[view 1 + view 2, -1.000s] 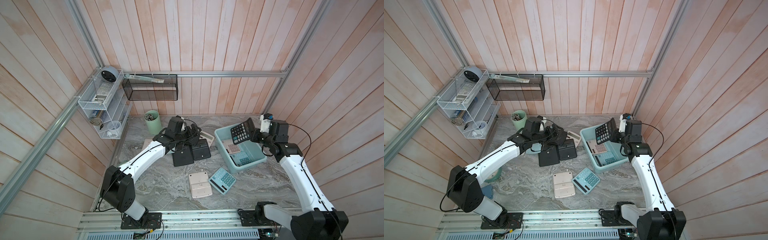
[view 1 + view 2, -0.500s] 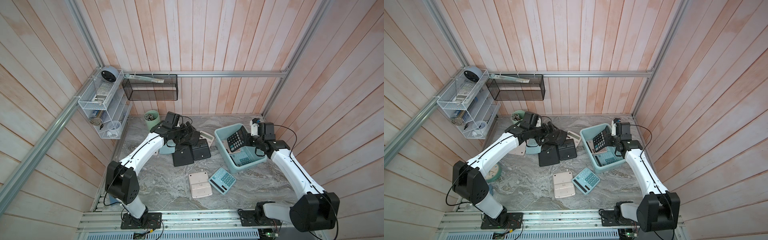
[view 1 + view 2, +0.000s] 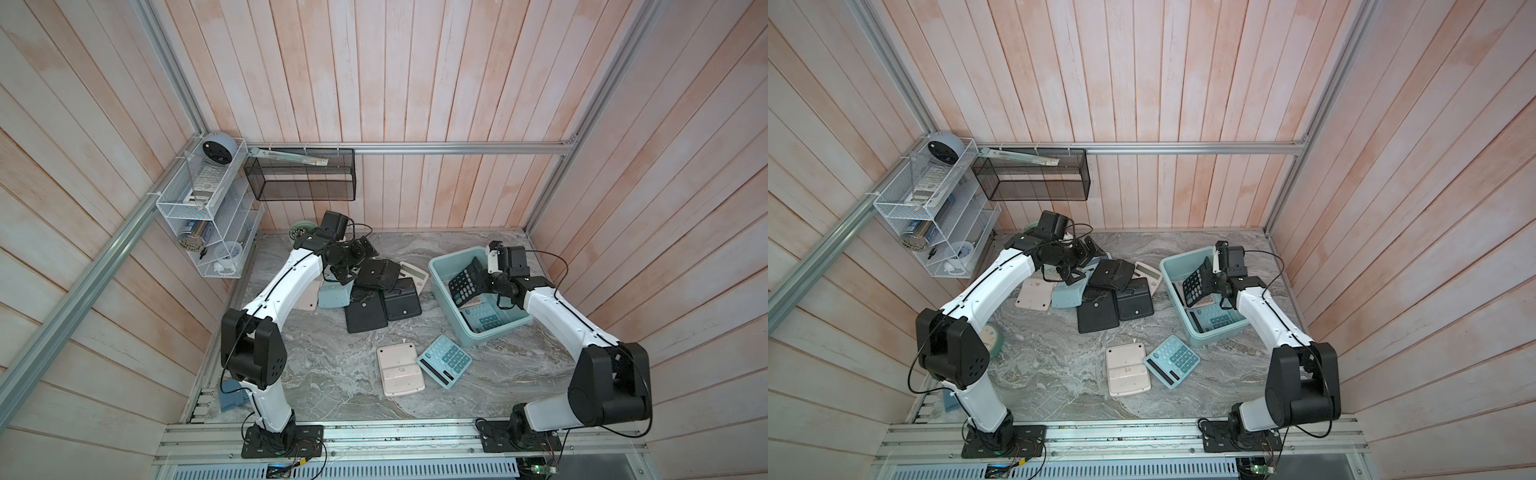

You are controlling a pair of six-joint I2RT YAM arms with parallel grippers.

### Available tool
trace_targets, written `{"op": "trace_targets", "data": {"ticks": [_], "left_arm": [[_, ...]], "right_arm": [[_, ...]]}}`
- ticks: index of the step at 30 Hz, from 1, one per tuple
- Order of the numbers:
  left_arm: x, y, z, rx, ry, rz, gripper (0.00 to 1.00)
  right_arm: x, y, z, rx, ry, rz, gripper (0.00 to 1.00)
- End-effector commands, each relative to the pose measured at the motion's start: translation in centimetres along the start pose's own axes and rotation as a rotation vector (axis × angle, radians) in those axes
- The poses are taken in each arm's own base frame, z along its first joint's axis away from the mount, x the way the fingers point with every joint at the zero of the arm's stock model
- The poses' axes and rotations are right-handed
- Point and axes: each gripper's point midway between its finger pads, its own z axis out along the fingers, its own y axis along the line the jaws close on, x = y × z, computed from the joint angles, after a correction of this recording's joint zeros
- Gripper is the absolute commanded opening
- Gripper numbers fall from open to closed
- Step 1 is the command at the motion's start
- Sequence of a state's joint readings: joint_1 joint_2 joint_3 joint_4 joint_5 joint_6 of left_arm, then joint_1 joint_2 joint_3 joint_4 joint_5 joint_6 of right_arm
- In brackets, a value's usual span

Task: Put the calculator in the storage box
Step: Place the calculator in the storage box.

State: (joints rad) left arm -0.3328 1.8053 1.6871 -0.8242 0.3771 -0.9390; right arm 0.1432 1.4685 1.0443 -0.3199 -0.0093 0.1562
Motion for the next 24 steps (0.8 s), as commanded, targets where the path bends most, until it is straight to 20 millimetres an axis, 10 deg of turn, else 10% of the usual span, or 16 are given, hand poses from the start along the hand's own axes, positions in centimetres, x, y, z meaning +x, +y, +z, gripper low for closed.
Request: {"op": "trace_targets", "data": {"ticks": [1, 12, 24], "left_arm": [[-0.3, -0.6, 0.0, 0.013, 0.023, 0.015, 1.00], [-0.6, -1.1, 1.0, 0.027, 0.046, 0.002, 1.00], [-0.8, -1.4, 1.4, 0.033, 0.051, -0.004, 1.00]], "right_arm": [[-0.3, -0.3, 0.3, 0.023, -0.020, 0.001, 0.00], [-1.8, -3.3, 0.1, 0.114, -0.022, 0.053, 0.43], [-6.0, -3.7, -2.2, 0.091, -0.063, 0.163, 0.56]]}}
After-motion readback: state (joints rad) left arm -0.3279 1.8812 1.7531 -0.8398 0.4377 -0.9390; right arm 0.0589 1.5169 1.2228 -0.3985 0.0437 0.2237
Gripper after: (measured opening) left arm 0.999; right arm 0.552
